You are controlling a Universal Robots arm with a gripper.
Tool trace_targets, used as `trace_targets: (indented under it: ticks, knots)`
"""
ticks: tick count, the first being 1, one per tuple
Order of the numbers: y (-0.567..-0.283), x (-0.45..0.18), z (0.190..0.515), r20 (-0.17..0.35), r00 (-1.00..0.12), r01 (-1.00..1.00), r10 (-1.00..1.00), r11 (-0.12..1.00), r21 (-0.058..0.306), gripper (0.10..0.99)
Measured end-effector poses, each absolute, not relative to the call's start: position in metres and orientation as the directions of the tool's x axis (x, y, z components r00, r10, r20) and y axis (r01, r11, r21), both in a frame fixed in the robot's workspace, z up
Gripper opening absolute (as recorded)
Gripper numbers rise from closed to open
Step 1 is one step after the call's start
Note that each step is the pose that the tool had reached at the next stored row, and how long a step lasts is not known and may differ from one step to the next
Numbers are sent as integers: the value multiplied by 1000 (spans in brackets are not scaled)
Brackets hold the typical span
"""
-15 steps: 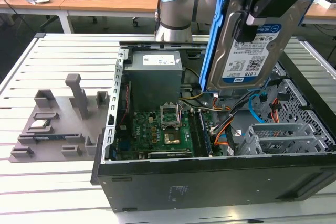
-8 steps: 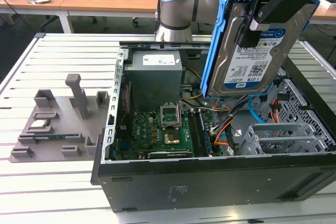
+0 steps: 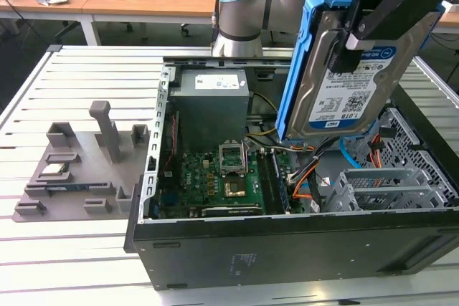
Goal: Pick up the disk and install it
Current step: 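Pick up the disk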
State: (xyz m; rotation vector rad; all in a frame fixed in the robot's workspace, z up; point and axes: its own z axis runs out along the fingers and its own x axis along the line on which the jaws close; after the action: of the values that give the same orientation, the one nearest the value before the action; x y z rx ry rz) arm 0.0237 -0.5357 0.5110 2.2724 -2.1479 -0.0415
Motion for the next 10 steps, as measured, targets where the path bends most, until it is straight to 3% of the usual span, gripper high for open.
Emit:
trace_targets:
  ticks: [10]
  knots:
    - [-554,24,509,-18,49,-998,-999,-49,28,365]
